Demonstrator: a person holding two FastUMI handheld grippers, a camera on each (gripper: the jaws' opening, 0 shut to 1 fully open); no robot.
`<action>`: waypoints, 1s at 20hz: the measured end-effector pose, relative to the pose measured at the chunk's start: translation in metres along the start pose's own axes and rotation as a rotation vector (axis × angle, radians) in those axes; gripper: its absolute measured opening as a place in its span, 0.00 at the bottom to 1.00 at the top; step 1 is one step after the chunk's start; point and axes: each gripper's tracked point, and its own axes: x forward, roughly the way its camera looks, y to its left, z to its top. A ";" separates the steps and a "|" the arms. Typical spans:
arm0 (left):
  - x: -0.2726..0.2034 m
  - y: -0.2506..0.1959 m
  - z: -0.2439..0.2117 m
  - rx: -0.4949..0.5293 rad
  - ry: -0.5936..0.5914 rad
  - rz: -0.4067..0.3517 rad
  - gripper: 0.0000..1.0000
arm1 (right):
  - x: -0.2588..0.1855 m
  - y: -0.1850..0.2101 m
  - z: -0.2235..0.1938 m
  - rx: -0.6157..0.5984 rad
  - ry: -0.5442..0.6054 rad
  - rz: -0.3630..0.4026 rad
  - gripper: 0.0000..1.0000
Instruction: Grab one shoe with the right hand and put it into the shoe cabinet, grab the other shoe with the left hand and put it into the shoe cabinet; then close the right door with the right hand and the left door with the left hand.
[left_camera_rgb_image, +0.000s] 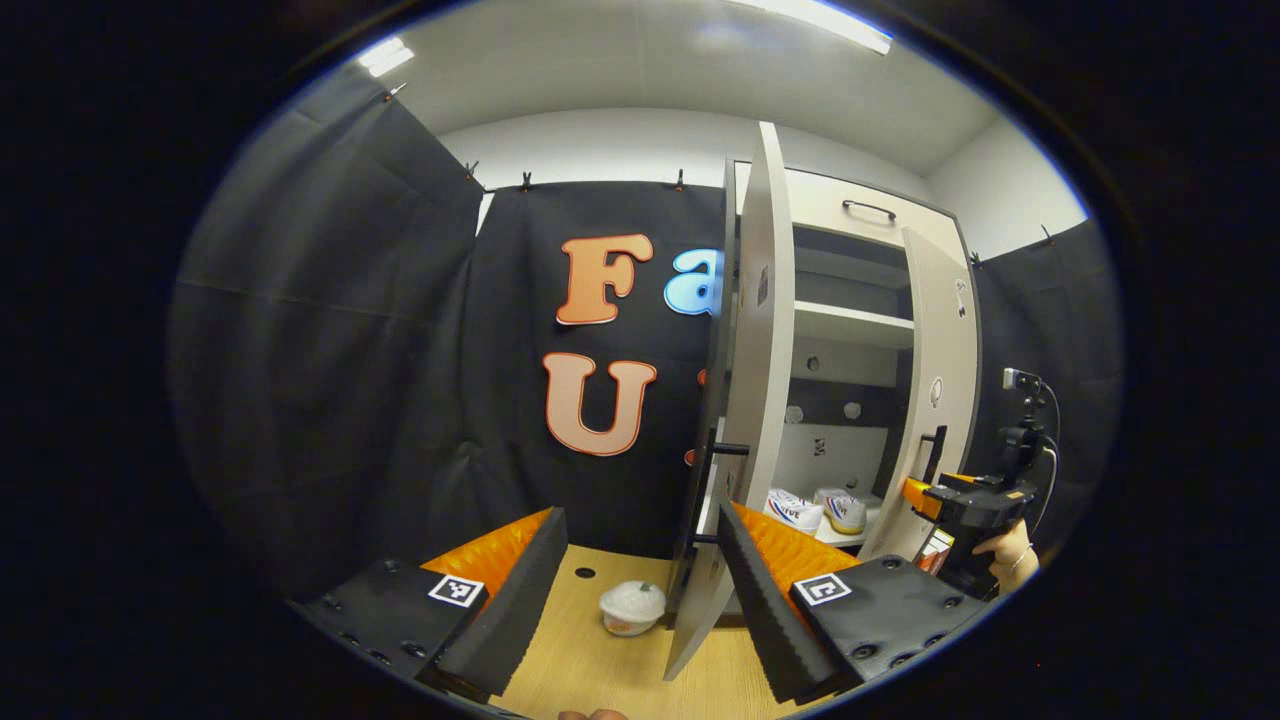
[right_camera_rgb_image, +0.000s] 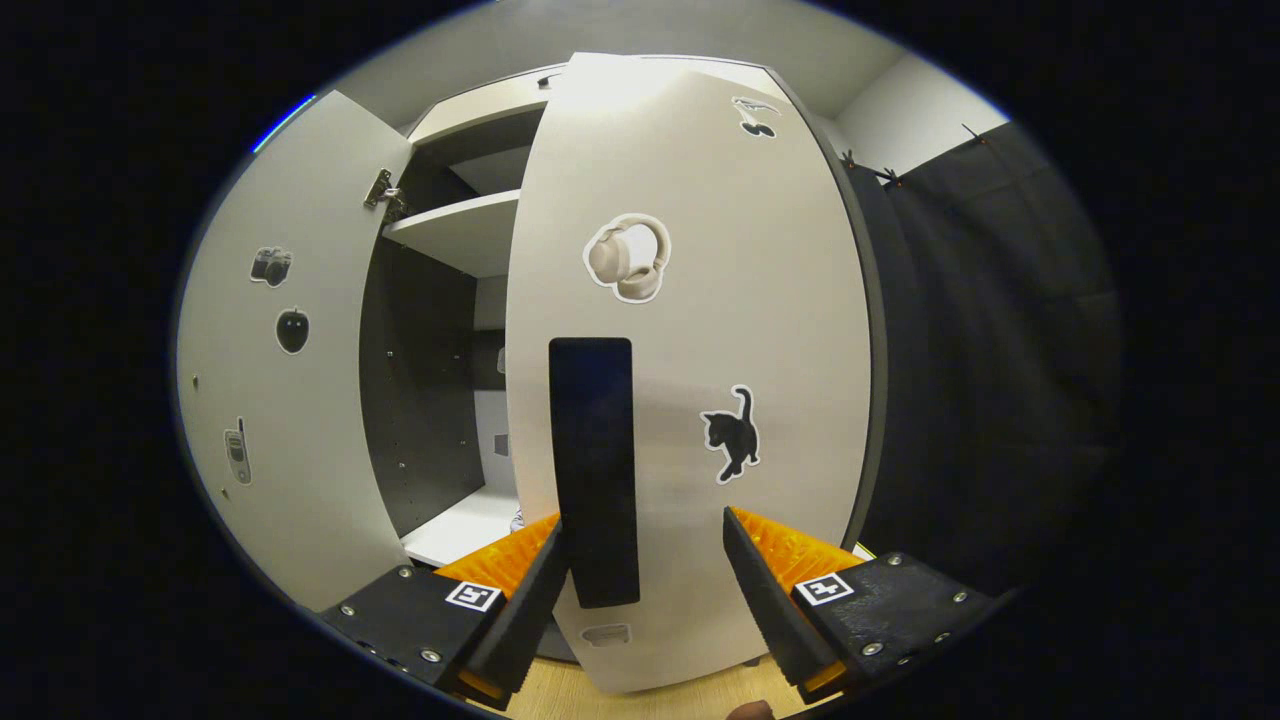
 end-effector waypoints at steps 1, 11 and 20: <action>0.002 0.001 -0.006 0.001 0.011 -0.004 0.96 | 0.002 0.000 0.000 -0.003 -0.001 -0.002 0.91; 0.031 0.001 -0.038 -0.007 0.067 -0.048 0.97 | 0.020 0.004 -0.002 -0.035 -0.002 -0.052 0.91; 0.055 -0.008 -0.058 -0.023 0.099 -0.102 0.98 | 0.025 0.009 0.003 -0.102 -0.003 -0.056 0.92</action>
